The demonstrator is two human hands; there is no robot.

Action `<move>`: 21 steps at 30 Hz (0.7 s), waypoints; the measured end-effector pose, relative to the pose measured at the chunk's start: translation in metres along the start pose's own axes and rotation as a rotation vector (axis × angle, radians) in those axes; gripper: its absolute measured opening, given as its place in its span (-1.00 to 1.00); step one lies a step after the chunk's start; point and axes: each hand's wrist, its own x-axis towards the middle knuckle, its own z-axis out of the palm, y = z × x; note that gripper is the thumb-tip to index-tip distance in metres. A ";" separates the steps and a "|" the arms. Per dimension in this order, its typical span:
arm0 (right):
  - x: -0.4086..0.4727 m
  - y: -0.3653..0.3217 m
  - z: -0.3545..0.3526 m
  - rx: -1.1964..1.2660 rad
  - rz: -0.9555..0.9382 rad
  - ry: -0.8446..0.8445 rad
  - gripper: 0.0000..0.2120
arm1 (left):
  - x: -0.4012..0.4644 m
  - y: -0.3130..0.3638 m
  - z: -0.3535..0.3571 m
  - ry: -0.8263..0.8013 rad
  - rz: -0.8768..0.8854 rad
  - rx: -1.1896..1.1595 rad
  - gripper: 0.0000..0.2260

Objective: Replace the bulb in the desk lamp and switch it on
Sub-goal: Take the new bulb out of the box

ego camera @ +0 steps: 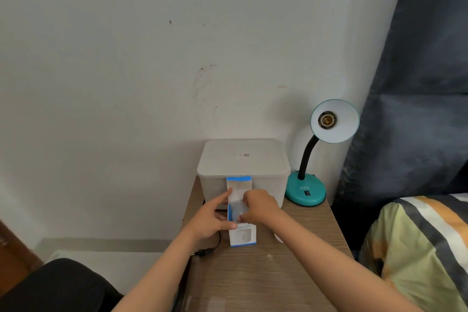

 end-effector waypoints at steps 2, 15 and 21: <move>0.002 0.001 0.001 0.038 0.000 0.014 -0.54 | -0.001 0.000 0.000 0.006 0.007 -0.008 -0.15; -0.028 0.019 -0.017 0.677 -0.019 0.318 -0.64 | -0.007 0.005 0.008 0.084 0.001 -0.027 -0.16; -0.042 0.027 -0.020 0.831 -0.001 0.355 -0.76 | -0.014 0.009 0.014 0.161 -0.017 -0.001 -0.34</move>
